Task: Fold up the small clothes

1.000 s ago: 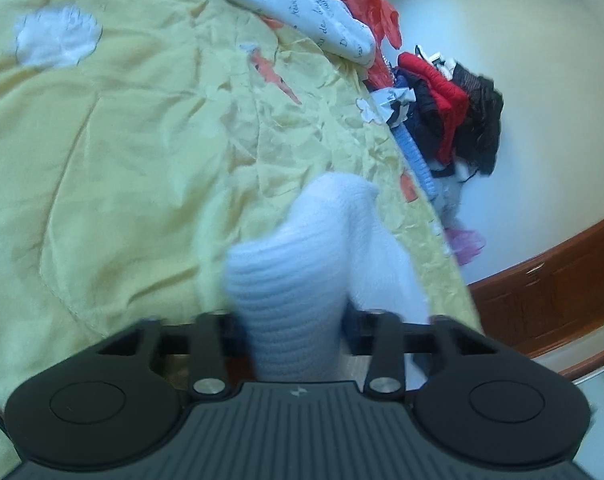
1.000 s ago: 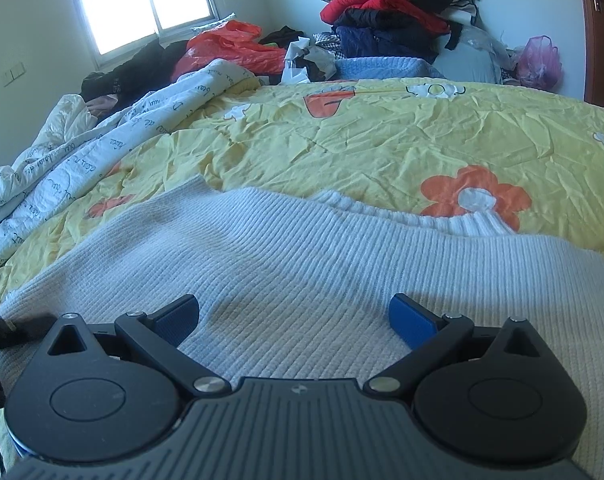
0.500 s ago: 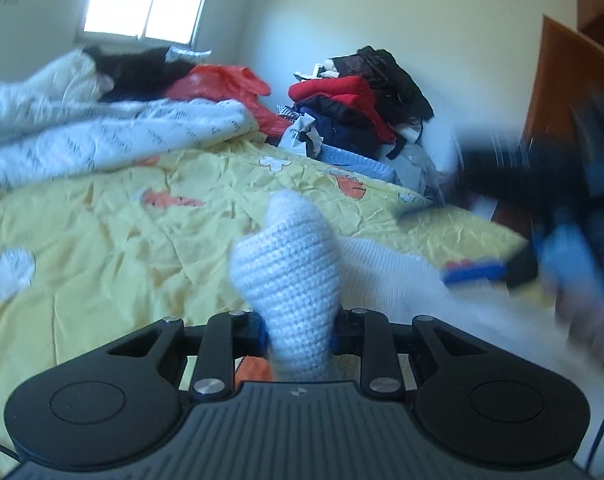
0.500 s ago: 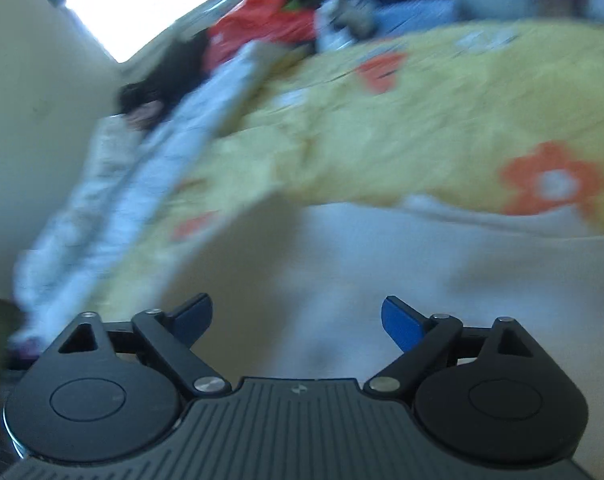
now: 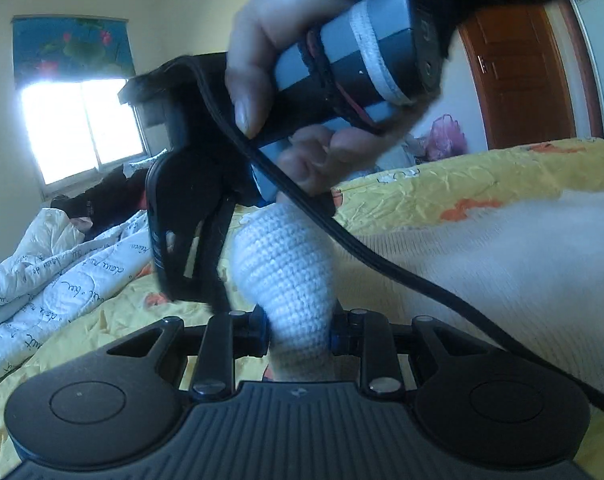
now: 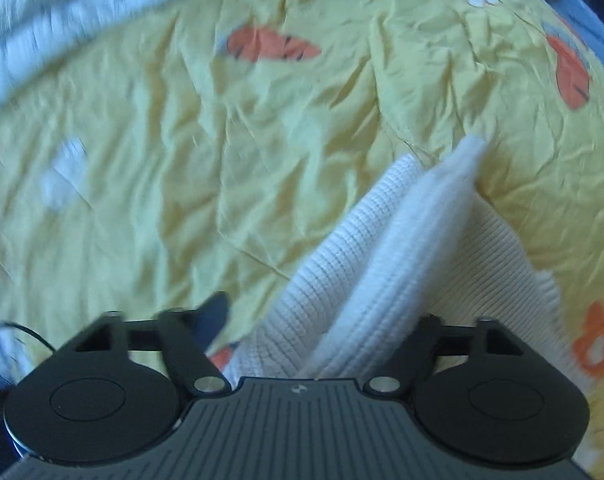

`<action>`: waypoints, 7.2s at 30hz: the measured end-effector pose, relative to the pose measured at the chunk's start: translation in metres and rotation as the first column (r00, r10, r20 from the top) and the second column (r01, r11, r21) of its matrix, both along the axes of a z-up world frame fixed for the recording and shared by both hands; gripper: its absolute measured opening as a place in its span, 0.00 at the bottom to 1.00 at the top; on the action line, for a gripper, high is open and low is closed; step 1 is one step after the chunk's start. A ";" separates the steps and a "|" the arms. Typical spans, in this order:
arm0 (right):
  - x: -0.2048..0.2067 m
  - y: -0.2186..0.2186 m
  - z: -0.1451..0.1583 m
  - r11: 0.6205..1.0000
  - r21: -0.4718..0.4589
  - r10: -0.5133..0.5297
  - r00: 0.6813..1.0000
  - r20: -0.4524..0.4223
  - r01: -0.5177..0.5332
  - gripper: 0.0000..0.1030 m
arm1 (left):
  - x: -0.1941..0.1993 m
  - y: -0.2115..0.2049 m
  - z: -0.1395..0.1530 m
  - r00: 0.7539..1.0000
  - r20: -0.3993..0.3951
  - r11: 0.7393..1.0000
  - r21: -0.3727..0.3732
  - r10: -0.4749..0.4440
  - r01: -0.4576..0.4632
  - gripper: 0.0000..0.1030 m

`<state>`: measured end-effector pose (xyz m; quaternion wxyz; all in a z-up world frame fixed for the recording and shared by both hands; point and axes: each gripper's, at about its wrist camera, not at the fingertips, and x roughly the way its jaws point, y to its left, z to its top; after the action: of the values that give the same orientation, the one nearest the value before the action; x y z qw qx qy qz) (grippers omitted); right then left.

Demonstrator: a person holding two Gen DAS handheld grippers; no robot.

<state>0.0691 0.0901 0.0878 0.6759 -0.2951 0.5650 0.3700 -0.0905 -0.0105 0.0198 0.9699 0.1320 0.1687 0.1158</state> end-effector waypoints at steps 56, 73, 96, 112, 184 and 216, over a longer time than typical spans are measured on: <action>0.025 -0.424 -0.020 0.611 0.582 -0.600 0.793 -0.102 0.537 0.17 | -0.022 -0.100 -0.032 0.857 -0.098 0.835 0.194 -0.505 0.514 0.40; -0.032 -0.495 -0.025 0.364 0.704 -0.720 0.664 -0.202 0.609 0.63 | -0.046 -0.086 -0.013 0.822 -0.079 0.796 0.213 -0.563 0.566 0.63; -0.003 -0.503 -0.072 0.296 0.633 -0.623 0.647 -0.440 0.715 0.91 | 0.196 0.013 -0.047 0.698 -0.220 0.269 -0.962 -0.681 -0.042 0.78; -0.028 -0.489 -0.055 0.246 0.704 -0.656 0.649 -0.385 0.667 0.47 | 0.182 -0.022 -0.006 0.716 -0.327 0.519 -0.853 -0.617 0.058 0.56; -0.081 -0.380 -0.052 0.356 0.712 -0.445 0.779 -0.441 0.606 0.82 | 0.036 0.143 0.004 0.840 -0.128 0.380 -0.920 -0.528 0.098 0.87; -0.020 -0.384 0.002 0.292 0.746 -0.576 0.733 -0.362 0.599 0.76 | 0.015 0.051 0.067 0.877 -0.126 0.849 -0.346 -0.464 0.400 0.83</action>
<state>0.0495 -0.2936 0.0896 0.8102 0.2910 0.3964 0.3192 -0.0759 0.0402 0.0871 0.9567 0.0240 0.2493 -0.1486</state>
